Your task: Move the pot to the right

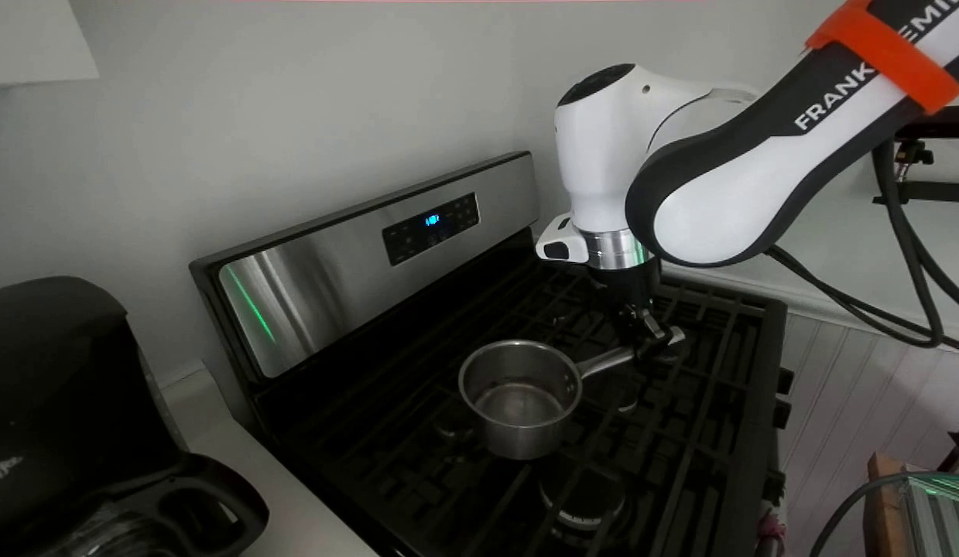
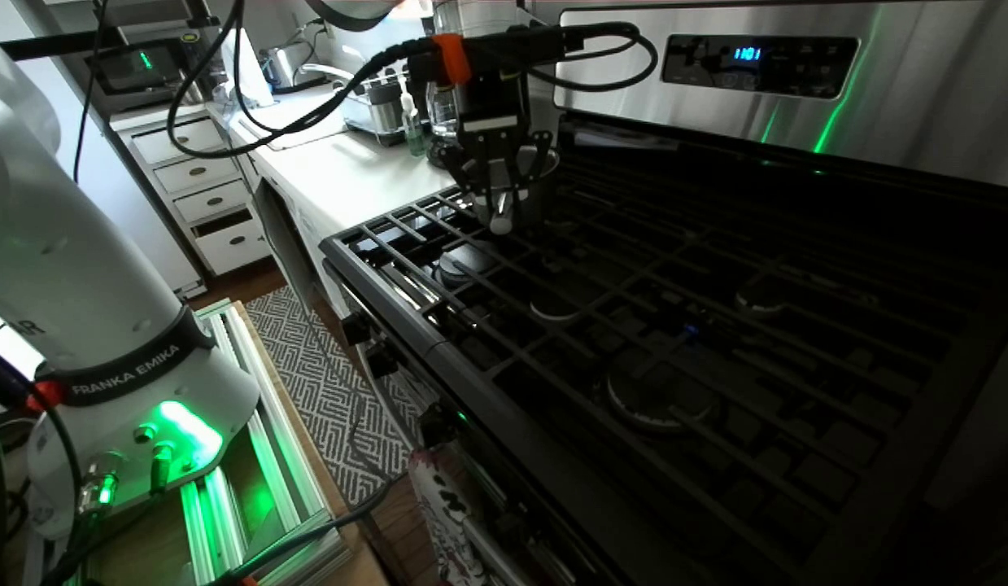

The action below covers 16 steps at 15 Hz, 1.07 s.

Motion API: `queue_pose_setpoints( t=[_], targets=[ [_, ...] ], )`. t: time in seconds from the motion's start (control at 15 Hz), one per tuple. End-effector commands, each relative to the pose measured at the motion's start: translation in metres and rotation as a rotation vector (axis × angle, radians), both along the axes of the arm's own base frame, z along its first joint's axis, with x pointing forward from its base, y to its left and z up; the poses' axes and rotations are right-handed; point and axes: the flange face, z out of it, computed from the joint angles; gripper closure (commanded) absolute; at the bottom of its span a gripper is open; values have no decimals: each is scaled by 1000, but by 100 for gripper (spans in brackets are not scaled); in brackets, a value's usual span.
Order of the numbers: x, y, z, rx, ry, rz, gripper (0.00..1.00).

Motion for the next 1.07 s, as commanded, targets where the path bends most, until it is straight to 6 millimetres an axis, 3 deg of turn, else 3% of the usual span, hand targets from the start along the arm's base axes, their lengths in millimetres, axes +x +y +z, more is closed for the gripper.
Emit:
queue_pose_setpoints(
  t=[0.0, 1.0],
  targets=[
    [-22, 0, 5, -57, 47, 72, 93],
    [-69, 7, -4, -115, 113, 245, 93]
  ],
)
